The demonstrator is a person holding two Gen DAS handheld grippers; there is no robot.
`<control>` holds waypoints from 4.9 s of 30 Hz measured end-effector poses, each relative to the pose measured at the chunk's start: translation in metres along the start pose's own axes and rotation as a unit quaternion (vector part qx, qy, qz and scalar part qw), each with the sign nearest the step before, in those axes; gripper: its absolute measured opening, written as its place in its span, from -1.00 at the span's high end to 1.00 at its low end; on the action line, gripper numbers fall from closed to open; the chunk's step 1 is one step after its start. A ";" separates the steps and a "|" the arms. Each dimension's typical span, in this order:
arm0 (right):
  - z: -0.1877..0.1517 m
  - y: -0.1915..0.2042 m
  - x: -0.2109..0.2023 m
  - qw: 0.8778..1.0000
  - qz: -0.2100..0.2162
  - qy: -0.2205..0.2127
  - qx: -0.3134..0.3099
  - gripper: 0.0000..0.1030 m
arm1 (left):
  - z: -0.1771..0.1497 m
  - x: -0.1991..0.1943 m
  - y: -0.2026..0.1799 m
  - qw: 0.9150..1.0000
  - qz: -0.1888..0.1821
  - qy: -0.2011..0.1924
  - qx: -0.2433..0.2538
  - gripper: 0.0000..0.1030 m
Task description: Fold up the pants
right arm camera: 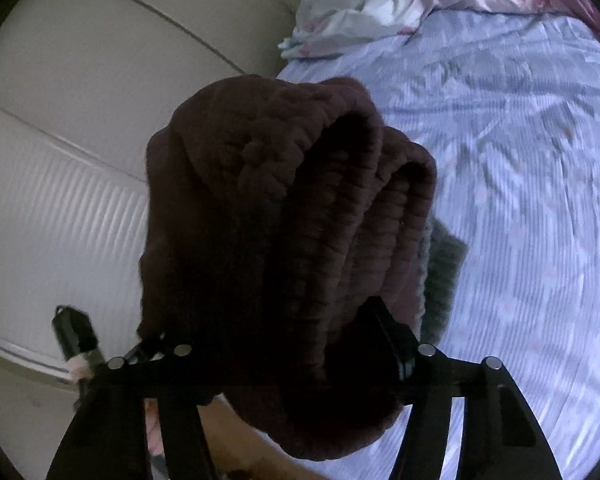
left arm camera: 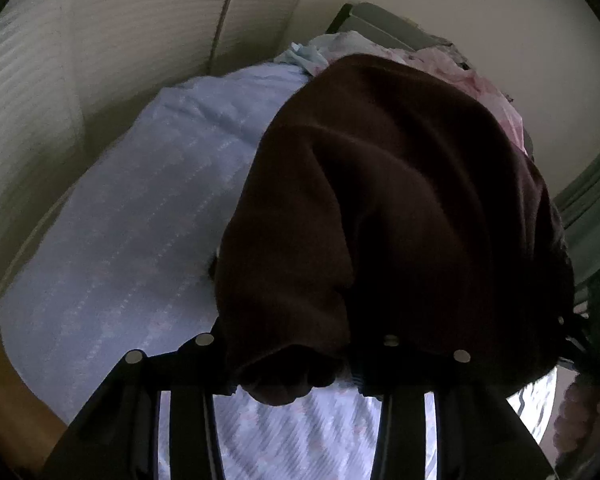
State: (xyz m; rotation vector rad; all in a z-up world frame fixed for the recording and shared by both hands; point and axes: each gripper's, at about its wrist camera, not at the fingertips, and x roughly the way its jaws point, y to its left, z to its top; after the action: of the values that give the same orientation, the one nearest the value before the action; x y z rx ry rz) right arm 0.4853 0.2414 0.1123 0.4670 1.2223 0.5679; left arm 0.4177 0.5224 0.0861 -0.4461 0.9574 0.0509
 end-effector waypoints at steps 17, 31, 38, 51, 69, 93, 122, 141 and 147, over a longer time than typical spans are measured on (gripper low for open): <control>0.028 0.000 -0.023 0.986 -0.090 -0.126 -0.066 -0.37 | -0.002 0.013 -0.015 1.000 0.007 0.015 0.010 -0.08; 0.039 -0.001 -0.005 0.985 -0.103 -0.089 -0.109 -0.37 | -0.022 -0.021 -0.029 0.994 0.082 -0.010 0.073 -0.36; 0.027 -0.014 -0.003 0.989 -0.086 -0.085 -0.081 -0.37 | -0.033 -0.075 -0.059 0.978 0.132 -0.095 0.128 -0.71; 0.032 -0.025 0.027 0.996 -0.049 -0.038 -0.071 -0.43 | 0.039 0.047 -0.012 1.000 -0.006 -0.001 -0.009 -0.79; -0.015 0.055 -0.002 0.996 0.025 -0.014 -0.082 0.49 | 0.037 -0.004 0.015 0.997 -0.069 0.030 0.018 0.36; 0.007 0.025 -0.032 0.974 -0.111 -0.139 -0.139 -0.22 | -0.014 -0.034 -0.040 0.974 0.165 -0.068 0.138 -0.75; 0.017 -0.013 0.011 0.992 -0.041 -0.041 -0.109 -0.19 | -0.094 0.047 -0.060 0.979 -0.076 -0.093 -0.166 -0.82; -0.001 -0.014 0.032 0.988 -0.059 -0.031 -0.140 -0.17 | -0.082 0.134 -0.029 0.876 -0.317 -0.083 -0.353 -0.26; 0.005 -0.021 0.033 0.989 -0.066 -0.029 -0.129 -0.17 | -0.069 0.118 -0.034 0.897 -0.313 -0.056 -0.308 0.31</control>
State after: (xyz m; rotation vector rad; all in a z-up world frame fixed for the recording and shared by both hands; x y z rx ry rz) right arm 0.5013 0.2458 0.0765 0.1810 1.0965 0.5858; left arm 0.4411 0.4466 -0.0302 -1.3114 0.6288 -0.2103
